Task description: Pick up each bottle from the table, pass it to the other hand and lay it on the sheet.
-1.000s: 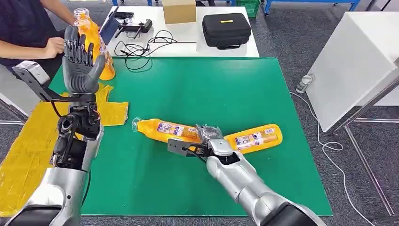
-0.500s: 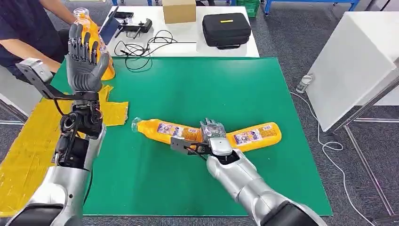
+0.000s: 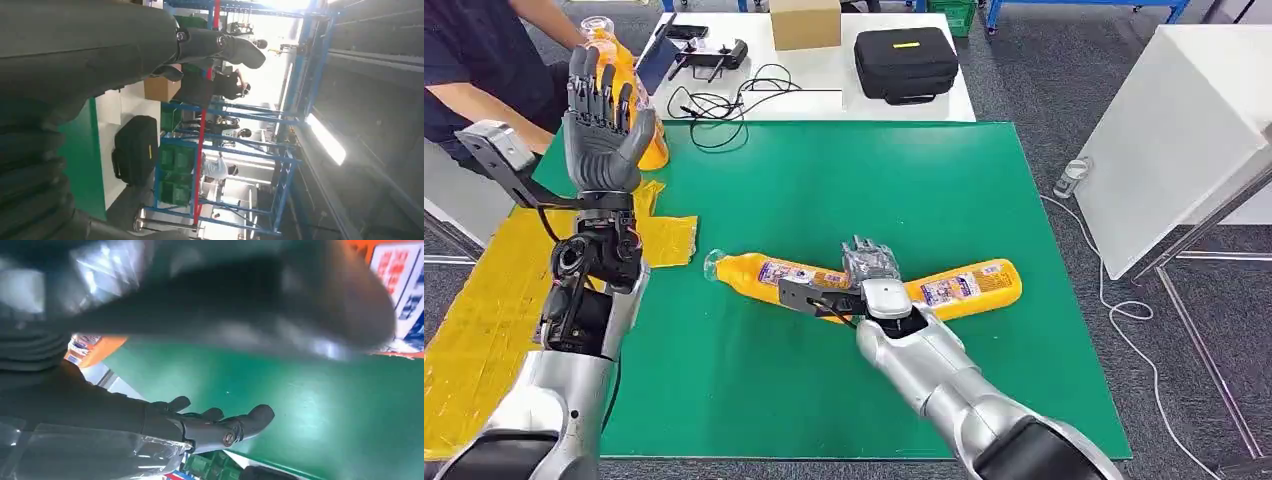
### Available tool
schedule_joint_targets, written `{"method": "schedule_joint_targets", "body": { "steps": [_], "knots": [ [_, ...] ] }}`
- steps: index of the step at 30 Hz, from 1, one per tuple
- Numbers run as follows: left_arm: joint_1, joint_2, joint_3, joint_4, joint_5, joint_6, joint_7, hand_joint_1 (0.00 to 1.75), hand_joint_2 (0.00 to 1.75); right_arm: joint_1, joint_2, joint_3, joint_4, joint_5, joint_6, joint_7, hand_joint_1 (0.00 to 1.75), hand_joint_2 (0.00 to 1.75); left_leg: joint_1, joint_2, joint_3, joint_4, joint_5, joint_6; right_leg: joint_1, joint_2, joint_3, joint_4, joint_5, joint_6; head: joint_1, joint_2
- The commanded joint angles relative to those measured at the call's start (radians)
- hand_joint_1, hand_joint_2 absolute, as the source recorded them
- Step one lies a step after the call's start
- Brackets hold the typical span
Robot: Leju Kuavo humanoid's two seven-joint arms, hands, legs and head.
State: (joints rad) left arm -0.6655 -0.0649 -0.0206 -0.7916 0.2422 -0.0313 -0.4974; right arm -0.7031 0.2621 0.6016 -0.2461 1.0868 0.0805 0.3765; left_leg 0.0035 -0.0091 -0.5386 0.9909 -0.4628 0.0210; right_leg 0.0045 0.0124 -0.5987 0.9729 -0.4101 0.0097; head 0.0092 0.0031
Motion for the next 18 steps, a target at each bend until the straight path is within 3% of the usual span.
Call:
{"method": "schedule_joint_targets", "body": {
  "steps": [1,18],
  "knots": [
    [-0.057,-0.013,-0.019,0.066,-0.002,-0.006,0.003,0.00,1.75,-0.081,0.028,0.015,0.033,0.007,0.019,0.003,0.00,0.00,0.000,0.001,0.001,0.001,-0.001,-0.001,0.000,-0.001,0.001,0.001,-0.001,0.001,0.000,0.000],
    [-0.029,0.008,-0.073,0.001,0.017,0.015,-0.003,0.00,1.75,-0.054,0.087,0.004,0.047,0.039,0.104,-0.007,0.00,0.00,0.000,0.002,0.004,0.000,-0.002,-0.001,0.001,0.000,0.003,0.000,-0.002,0.001,0.000,0.000]
  ]
}}
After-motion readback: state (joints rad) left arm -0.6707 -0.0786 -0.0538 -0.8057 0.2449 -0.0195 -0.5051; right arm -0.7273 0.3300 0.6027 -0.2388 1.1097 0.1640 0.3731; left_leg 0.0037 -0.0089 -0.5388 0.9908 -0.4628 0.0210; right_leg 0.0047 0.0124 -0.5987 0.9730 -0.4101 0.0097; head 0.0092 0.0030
